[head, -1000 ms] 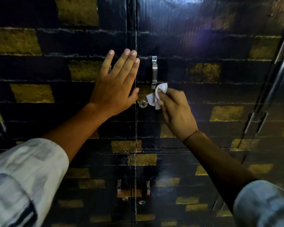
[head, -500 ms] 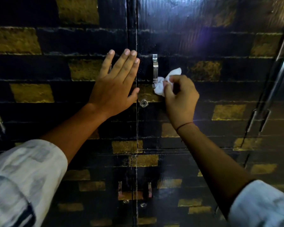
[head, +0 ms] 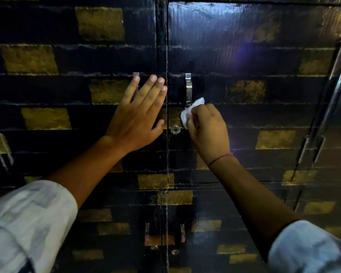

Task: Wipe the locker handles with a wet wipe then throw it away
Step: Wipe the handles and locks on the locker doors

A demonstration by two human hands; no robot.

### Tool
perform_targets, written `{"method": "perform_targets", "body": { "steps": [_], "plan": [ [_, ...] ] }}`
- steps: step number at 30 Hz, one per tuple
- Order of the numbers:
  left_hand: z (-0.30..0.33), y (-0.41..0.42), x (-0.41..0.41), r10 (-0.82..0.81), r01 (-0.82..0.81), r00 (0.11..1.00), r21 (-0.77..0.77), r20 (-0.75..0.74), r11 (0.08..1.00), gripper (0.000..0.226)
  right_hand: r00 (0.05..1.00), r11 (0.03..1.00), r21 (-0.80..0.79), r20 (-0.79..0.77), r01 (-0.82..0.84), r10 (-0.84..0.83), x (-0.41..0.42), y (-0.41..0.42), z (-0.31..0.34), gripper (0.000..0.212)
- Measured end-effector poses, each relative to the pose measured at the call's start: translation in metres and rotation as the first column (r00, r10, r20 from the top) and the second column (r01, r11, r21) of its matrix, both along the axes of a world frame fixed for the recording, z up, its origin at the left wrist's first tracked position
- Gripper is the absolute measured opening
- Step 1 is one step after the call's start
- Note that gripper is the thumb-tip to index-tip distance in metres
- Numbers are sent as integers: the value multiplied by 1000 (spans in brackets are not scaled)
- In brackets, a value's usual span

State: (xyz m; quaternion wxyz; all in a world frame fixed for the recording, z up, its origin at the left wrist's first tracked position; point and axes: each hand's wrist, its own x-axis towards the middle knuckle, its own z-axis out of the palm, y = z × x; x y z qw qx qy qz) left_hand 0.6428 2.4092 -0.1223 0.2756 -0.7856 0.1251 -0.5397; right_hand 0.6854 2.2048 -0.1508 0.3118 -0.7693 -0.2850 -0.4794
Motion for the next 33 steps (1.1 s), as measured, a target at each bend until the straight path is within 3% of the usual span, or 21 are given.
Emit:
{"method": "perform_targets", "body": {
  "steps": [6, 14, 23, 33],
  "plan": [
    [-13, 10, -11, -124, 127, 991, -50, 49, 991, 74, 992, 995, 9, 77, -100, 99, -17, 7, -12, 24],
    [-88, 34, -7, -249, 267, 963, -241, 102, 933, 65, 954, 959, 28, 109, -283, 279, -22, 47, -62, 14],
    [-196, 37, -5, -270, 287, 957, -209, 106, 935, 54, 940, 957, -15, 184, -289, 287, -16, 49, -163, 11],
    [-350, 52, -15, -256, 294, 953, -287, 163, 912, 47, 943, 948, -58, 100, -313, 318, -17, 64, -318, 20]
  ]
}}
